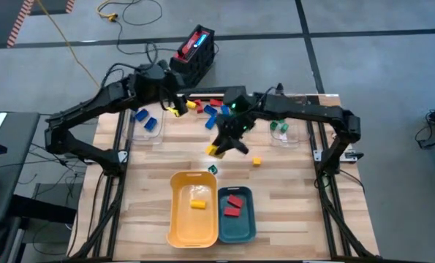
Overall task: Sort blocks
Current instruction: Put the yellow block into the yellow bin
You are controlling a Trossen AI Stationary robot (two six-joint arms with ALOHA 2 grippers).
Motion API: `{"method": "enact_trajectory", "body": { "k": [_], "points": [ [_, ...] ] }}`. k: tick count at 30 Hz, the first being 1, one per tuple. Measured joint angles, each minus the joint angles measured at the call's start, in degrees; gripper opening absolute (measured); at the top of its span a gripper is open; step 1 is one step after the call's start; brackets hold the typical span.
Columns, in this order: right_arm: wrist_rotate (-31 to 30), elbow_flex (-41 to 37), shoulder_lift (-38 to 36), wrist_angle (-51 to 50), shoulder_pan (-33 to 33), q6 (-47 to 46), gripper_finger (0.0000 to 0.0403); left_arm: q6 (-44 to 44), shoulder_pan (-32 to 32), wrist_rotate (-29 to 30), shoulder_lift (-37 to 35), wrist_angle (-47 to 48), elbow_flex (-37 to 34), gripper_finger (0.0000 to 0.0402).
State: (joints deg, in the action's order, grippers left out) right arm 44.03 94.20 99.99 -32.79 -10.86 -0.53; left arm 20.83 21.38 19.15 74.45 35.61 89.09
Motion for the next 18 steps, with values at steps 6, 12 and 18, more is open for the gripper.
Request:
{"method": "enact_trajectory", "body": {
  "k": [6, 12, 18],
  "points": [
    [-16.3, 2.3, 5.4, 6.8, 9.4, -1.8, 0.0095, 1.5, 0.0, -4.6, -4.3, 2.9, 0.2, 0.0243],
    [-23.1, 7.1, 14.5, 9.1, 14.6, -8.3, 0.0095, -2.3, -0.6, -6.9, -6.1, 4.9, 0.2, 0.0241],
    [-28.6, 15.1, 22.5, 0.2, 17.7, -17.1, 0.0095, -1.7, -1.2, -6.9, -7.0, 3.9, 0.2, 0.0242]
  ]
}}
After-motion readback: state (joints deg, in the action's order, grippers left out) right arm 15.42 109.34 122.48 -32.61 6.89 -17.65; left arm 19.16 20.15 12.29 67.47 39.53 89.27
